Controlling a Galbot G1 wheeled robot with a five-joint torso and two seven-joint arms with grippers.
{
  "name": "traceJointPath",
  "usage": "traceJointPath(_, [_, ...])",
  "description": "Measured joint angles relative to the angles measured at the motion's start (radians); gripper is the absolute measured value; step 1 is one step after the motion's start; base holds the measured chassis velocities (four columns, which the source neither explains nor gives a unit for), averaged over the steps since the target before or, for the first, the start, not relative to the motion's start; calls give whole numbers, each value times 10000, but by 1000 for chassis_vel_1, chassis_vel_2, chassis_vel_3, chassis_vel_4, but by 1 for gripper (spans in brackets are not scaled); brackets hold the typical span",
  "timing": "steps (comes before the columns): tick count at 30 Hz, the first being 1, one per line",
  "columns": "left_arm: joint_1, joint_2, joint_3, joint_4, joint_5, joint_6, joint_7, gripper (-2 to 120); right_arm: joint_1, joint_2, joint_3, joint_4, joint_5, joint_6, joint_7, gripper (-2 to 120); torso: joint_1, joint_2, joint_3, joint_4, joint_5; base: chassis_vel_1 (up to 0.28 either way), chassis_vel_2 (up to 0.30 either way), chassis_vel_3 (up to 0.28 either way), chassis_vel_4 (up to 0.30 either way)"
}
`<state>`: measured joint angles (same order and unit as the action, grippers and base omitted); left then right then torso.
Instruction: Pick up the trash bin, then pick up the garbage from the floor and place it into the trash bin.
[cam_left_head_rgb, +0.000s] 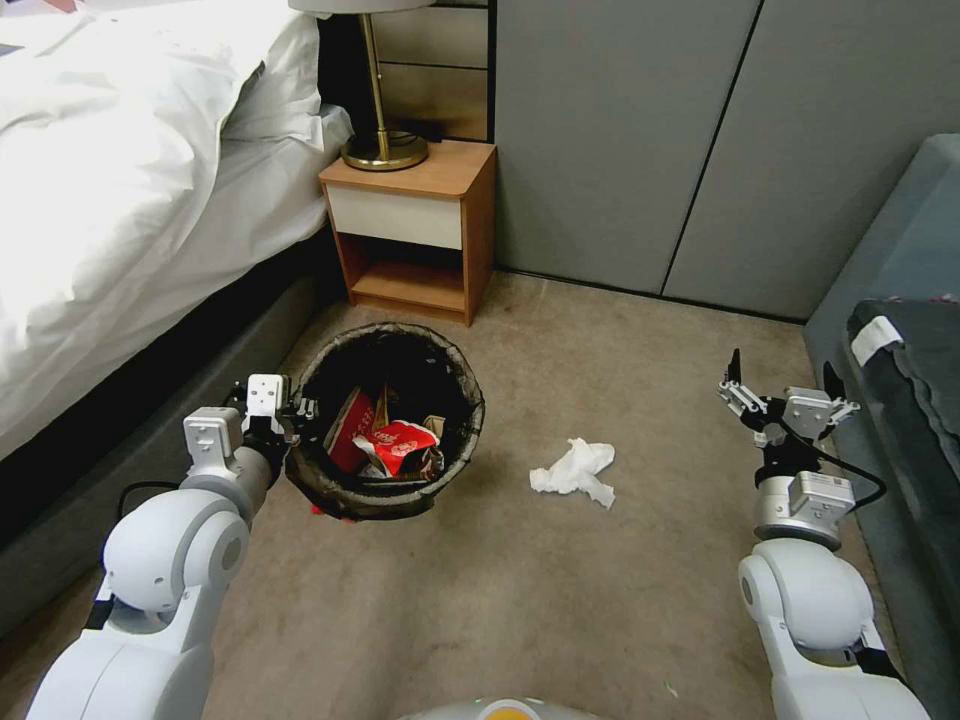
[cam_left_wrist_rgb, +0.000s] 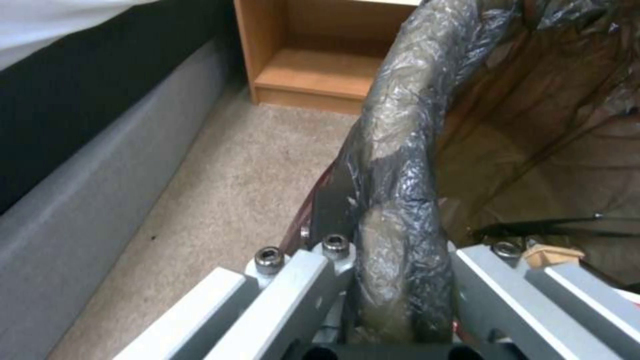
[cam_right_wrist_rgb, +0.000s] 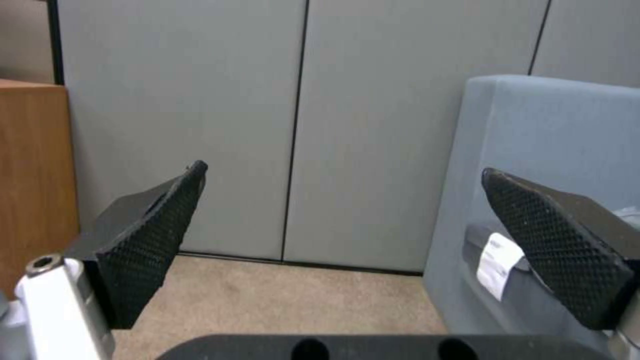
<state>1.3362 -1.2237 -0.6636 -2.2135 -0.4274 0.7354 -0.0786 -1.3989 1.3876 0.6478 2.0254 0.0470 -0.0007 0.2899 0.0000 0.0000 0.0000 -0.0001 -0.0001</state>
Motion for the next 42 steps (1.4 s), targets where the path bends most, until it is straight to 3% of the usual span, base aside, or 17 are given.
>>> traceJointPath(33, [72, -7, -29, -62, 20, 0, 11, 1, 3, -123, -152, -61, -16, 1, 95, 100, 2, 0, 1, 0, 2, -125, 123, 123, -117])
traceJointPath(35, [49, 1, -37, -56, 27, 0, 8, 1, 64, -313, -269, -53, 134, -226, 250, 100, 1, 0, 0, 0, 1, -55, 33, 24, -53])
traceJointPath(38, [23, 21, -44, -24, 25, 0, 6, 1, 626, -1221, -747, -114, 1138, -1691, 963, 100, 0, 0, -1, -1, 1, 0, 0, 0, 0])
traceJointPath(42, [22, 26, -43, 23, 44, 0, -5, 1, 1297, -2062, -1220, -374, 1995, -2642, 1327, 100, 0, 0, -1, 0, 4, 0, 0, 0, 0])
